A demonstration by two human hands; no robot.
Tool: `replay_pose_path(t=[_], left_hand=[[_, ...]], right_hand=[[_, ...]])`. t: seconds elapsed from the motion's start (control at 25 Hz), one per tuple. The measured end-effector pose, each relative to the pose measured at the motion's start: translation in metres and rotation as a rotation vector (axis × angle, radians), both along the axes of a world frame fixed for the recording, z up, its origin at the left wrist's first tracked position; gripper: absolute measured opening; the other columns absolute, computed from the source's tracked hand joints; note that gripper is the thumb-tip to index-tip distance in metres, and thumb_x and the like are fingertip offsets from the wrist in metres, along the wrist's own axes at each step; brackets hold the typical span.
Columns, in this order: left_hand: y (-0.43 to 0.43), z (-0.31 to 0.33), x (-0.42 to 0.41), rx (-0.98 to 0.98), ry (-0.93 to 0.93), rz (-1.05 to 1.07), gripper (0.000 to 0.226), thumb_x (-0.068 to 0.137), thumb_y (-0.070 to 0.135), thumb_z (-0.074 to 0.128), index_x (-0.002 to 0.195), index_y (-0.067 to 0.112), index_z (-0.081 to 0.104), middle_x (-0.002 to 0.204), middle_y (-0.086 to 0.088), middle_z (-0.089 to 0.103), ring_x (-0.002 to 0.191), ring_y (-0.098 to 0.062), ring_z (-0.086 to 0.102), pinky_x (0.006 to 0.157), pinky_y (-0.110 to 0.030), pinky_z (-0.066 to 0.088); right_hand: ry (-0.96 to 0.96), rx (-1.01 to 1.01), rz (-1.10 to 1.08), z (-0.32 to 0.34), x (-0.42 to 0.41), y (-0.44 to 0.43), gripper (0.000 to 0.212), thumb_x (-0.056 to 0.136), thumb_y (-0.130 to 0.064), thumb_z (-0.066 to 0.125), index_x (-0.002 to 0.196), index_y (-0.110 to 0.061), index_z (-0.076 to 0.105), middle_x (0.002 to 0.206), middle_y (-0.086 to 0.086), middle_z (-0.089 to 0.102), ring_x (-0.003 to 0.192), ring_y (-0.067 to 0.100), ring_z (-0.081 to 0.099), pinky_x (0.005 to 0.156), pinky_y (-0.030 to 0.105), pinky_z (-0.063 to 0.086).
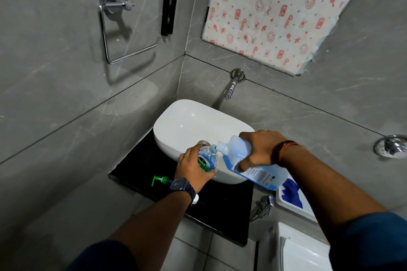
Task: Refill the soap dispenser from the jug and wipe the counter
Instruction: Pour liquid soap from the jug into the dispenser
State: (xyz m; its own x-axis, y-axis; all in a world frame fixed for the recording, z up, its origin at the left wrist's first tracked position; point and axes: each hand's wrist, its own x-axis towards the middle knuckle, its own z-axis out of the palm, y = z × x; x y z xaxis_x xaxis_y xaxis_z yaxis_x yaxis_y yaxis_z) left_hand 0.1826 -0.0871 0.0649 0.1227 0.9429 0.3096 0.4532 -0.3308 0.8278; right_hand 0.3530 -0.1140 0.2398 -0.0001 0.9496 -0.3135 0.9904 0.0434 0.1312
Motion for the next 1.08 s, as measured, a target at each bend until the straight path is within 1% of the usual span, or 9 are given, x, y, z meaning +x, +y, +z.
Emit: replay_pose_path(t=[0.16, 0.28, 0.44, 0.56, 0.76, 0.88, 1.0, 1.08], left_hand=[[0.0014, -0.002, 0.0002, -0.005, 0.001, 0.005, 0.083, 0.049, 0.033, 0.087, 0.12, 0.026, 0.046, 0.111, -0.001, 0.06, 0.1, -0.021, 0.053, 0.084, -0.026, 0.041], [0.0007, -0.0016, -0.0002, -0.006, 0.0, 0.014, 0.082, 0.048, 0.033, 0.087, 0.119, 0.027, 0.046, 0.11, -0.002, 0.06, 0.098, -0.022, 0.054, 0.083, -0.027, 0.043], [0.0007, -0.0014, -0.002, 0.012, -0.007, 0.019, 0.082, 0.047, 0.032, 0.087, 0.118, 0.028, 0.046, 0.109, -0.001, 0.061, 0.097, -0.021, 0.054, 0.082, -0.024, 0.039], [0.0024, -0.0012, -0.0032, 0.003, 0.004, 0.018, 0.082, 0.048, 0.033, 0.087, 0.119, 0.027, 0.045, 0.11, 0.0, 0.06, 0.099, -0.02, 0.054, 0.084, -0.026, 0.042], [0.0052, -0.0009, -0.0035, -0.01, 0.011, 0.013, 0.082, 0.049, 0.033, 0.086, 0.12, 0.026, 0.046, 0.113, 0.0, 0.059, 0.101, -0.02, 0.053, 0.085, -0.028, 0.044], [0.0066, -0.0014, -0.0028, -0.015, 0.015, 0.011, 0.082, 0.049, 0.034, 0.086, 0.119, 0.029, 0.044, 0.113, 0.001, 0.059, 0.101, -0.019, 0.053, 0.085, -0.026, 0.042], [0.0074, -0.002, -0.0016, -0.024, 0.014, 0.001, 0.083, 0.049, 0.034, 0.086, 0.119, 0.031, 0.043, 0.114, 0.001, 0.058, 0.102, -0.019, 0.052, 0.085, -0.026, 0.041], [0.0073, -0.002, -0.001, -0.019, 0.01, -0.001, 0.083, 0.049, 0.033, 0.086, 0.119, 0.032, 0.042, 0.114, 0.001, 0.059, 0.102, -0.019, 0.053, 0.085, -0.026, 0.04]], right_hand=[[-0.022, 0.004, 0.0, 0.0005, -0.0021, -0.0001, 0.073, 0.046, -0.081, 0.061, 0.105, -0.04, 0.047, 0.089, -0.008, 0.056, 0.08, 0.019, 0.056, 0.062, 0.03, 0.038], [-0.021, -0.015, 0.006, 0.0028, -0.0039, -0.0006, 0.066, 0.05, -0.079, 0.063, 0.1, -0.041, 0.044, 0.088, -0.009, 0.055, 0.08, 0.019, 0.056, 0.058, 0.029, 0.036], [-0.014, -0.01, 0.015, 0.0045, -0.0064, -0.0013, 0.06, 0.05, -0.078, 0.064, 0.093, -0.042, 0.042, 0.085, -0.01, 0.054, 0.076, 0.017, 0.055, 0.054, 0.026, 0.033], [-0.011, -0.01, 0.012, 0.0045, -0.0071, -0.0002, 0.061, 0.05, -0.078, 0.064, 0.093, -0.042, 0.042, 0.087, -0.009, 0.056, 0.077, 0.018, 0.055, 0.058, 0.027, 0.035], [-0.016, -0.018, 0.01, 0.003, -0.006, 0.0035, 0.064, 0.048, -0.079, 0.063, 0.096, -0.041, 0.043, 0.089, -0.009, 0.058, 0.079, 0.018, 0.057, 0.06, 0.029, 0.038], [-0.017, -0.011, 0.006, 0.0018, -0.0044, 0.0053, 0.067, 0.045, -0.08, 0.062, 0.097, -0.04, 0.044, 0.091, -0.007, 0.061, 0.08, 0.02, 0.057, 0.063, 0.031, 0.04], [-0.013, -0.014, 0.006, 0.0016, -0.0023, 0.0057, 0.065, 0.046, -0.08, 0.063, 0.096, -0.041, 0.044, 0.091, -0.007, 0.061, 0.079, 0.019, 0.057, 0.063, 0.031, 0.039], [-0.017, -0.022, 0.007, 0.0016, -0.0016, 0.0058, 0.065, 0.047, -0.08, 0.062, 0.095, -0.042, 0.042, 0.089, -0.008, 0.058, 0.079, 0.019, 0.056, 0.062, 0.03, 0.038]])
